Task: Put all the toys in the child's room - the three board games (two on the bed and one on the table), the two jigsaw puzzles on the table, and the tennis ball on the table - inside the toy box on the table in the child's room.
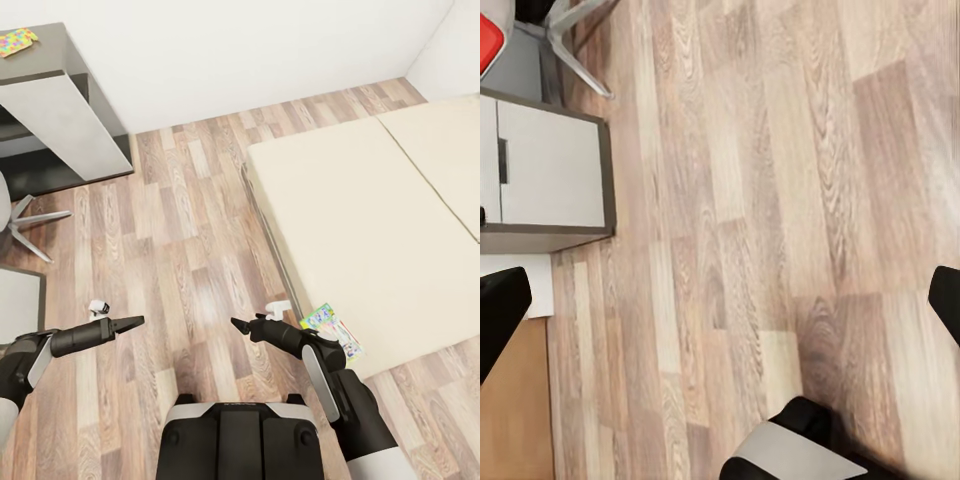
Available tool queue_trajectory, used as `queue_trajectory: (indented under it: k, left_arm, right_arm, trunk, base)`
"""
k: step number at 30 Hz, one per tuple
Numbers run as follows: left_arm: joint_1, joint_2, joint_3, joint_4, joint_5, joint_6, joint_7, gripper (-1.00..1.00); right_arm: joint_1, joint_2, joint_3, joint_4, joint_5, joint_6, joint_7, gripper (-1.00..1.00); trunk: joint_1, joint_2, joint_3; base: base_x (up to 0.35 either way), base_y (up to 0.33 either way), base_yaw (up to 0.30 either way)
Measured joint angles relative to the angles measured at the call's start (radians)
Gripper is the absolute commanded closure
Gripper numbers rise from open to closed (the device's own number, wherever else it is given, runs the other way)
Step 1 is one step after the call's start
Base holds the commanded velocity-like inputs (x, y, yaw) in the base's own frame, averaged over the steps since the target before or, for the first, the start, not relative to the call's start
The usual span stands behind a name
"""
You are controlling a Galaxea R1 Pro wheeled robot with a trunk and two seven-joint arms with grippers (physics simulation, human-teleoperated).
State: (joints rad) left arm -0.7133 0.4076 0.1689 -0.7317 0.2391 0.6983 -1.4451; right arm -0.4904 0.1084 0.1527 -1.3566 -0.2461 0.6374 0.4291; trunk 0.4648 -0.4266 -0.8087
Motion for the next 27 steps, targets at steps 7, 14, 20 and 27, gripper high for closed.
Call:
queue_trajectory:
  k: [7, 14, 20, 27]
  left_arm:
    - [0.0, 0.0, 0.034, 0.0, 0.0, 0.001, 0.0, -1.0]
    - [0.0, 0.0, 0.054, 0.0, 0.0, 0.001, 0.0, -1.0]
    - [0.0, 0.0, 0.055, 0.0, -0.001, 0.001, 0.0, -1.0]
    - [0.0, 0.001, 0.056, 0.0, -0.001, 0.001, 0.0, -1.0]
  right_arm:
    - [0.0, 0.0, 0.0, 0.001, 0.0, 0.0, 0.0, -1.0]
    - [0.0, 0.0, 0.0, 0.001, 0.002, -0.001, 0.0, -1.0]
    - [0.0, 0.001, 0.0, 0.001, 0.003, -0.003, 0.0, -1.0]
    - [0.0, 0.0, 0.0, 0.001, 0.002, -0.029, -0.001, -1.0]
  trunk:
    - [0.0, 0.0, 0.007]
    - [0.0, 0.0, 0.016]
    - [0.0, 0.0, 0.024]
    - [0.0, 0.0, 0.035]
  base:
    - [-0.001, 0.021, -0.234]
    - [0.0, 0.002, -0.203]
    - [0.0, 0.0, -0.172]
    - [0.0, 0.004, -0.159]
